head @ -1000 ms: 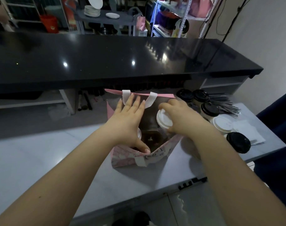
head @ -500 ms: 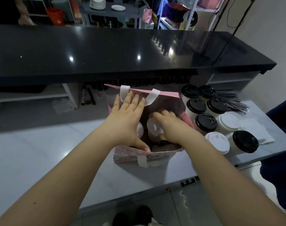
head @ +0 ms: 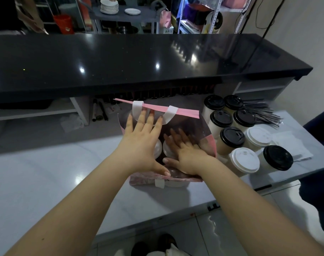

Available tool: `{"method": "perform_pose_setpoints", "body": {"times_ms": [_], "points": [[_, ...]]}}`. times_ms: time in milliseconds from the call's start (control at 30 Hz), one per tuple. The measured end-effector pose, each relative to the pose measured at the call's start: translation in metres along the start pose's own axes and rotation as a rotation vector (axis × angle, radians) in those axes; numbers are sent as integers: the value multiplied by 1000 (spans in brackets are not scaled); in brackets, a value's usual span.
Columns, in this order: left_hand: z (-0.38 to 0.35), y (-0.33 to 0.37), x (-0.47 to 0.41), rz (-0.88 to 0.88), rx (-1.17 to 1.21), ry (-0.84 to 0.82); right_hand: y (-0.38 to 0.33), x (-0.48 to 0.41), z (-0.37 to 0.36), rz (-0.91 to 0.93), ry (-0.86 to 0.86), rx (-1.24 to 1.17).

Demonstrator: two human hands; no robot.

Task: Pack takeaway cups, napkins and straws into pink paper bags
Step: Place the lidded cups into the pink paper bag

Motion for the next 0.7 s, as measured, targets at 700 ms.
{"method": "perform_pose_setpoints", "body": {"times_ms": [700], "points": [[40,-10,-8,-19,210,303,-22,20,106,-75,227,47]]}}
Point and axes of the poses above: each hand's wrist, its own x-axis away from the middle knuckle, its own z-axis out of the back of the hand, y = z × x, the point moved 6 cm from there along -x, towards the middle knuckle, and after that the axes turned 10 degrees about z, right-handed, at the moved point
